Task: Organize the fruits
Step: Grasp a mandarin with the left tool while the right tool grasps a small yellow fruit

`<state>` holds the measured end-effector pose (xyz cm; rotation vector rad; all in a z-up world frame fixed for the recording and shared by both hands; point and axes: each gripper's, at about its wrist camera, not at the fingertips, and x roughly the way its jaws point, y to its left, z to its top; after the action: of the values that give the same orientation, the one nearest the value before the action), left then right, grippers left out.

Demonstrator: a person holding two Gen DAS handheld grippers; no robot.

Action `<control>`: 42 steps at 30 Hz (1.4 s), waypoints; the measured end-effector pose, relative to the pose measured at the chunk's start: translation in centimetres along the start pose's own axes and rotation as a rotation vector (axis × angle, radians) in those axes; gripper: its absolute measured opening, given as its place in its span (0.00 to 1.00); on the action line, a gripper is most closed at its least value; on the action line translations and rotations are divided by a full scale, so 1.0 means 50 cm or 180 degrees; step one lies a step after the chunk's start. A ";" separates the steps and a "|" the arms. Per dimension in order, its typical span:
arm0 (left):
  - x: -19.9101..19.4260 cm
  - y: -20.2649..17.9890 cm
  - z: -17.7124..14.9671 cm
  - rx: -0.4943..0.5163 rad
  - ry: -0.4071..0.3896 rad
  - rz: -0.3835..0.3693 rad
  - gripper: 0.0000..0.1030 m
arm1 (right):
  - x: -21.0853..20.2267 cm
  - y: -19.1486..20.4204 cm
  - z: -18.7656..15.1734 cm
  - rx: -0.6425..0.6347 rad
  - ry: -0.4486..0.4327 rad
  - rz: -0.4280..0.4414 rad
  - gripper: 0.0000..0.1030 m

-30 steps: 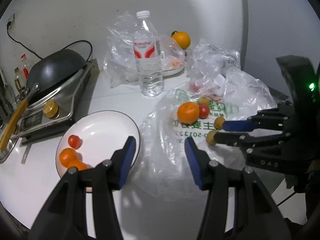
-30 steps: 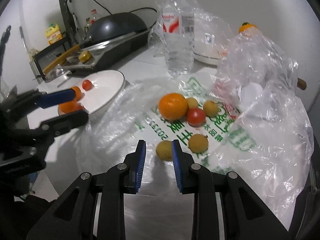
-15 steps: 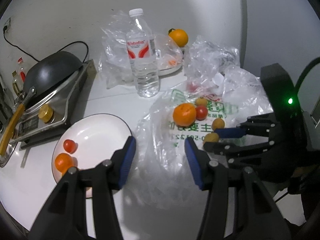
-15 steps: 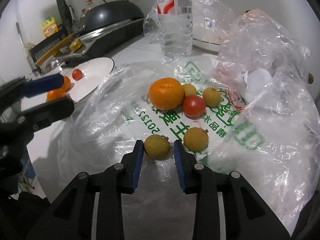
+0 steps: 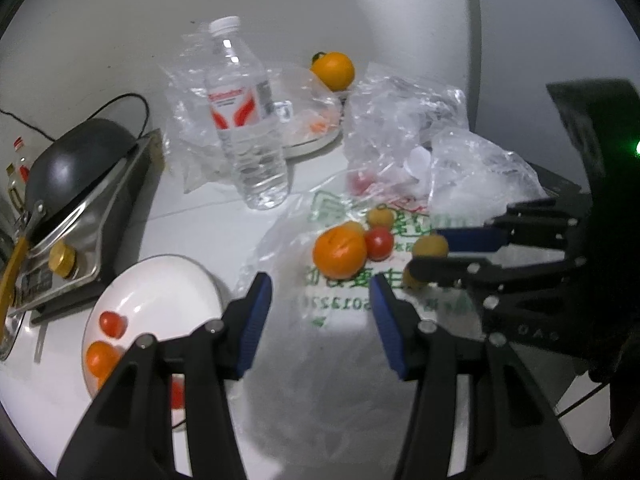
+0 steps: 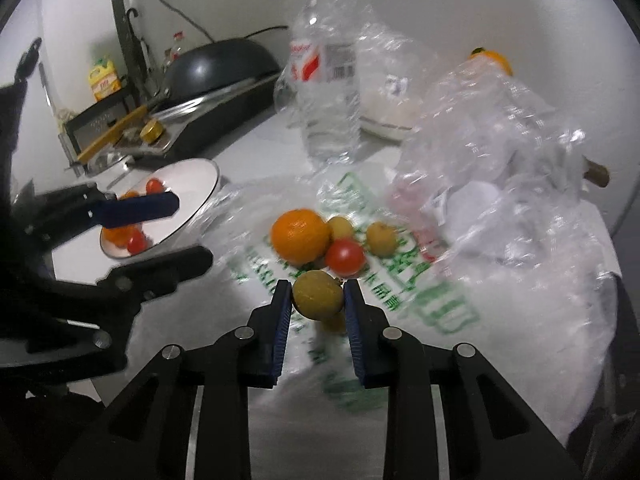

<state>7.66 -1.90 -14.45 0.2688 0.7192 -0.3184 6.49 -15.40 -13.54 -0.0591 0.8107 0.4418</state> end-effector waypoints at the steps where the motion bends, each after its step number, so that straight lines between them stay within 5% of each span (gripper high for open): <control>1: 0.006 -0.005 0.004 0.0010 0.0009 -0.0010 0.51 | -0.003 -0.004 0.001 0.0006 -0.0007 -0.0006 0.27; 28: 0.180 -0.017 0.047 -0.0036 0.0448 -0.0061 0.51 | 0.035 -0.097 0.009 0.0147 0.0067 0.0060 0.27; 42: 0.127 -0.029 0.038 0.0100 0.0197 -0.0141 0.44 | 0.010 -0.059 0.022 0.0075 0.0013 -0.0041 0.27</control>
<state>12.76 -5.12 -17.58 0.2937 0.7824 -0.3649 8.76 -17.66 -13.46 -0.0434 0.8190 0.4202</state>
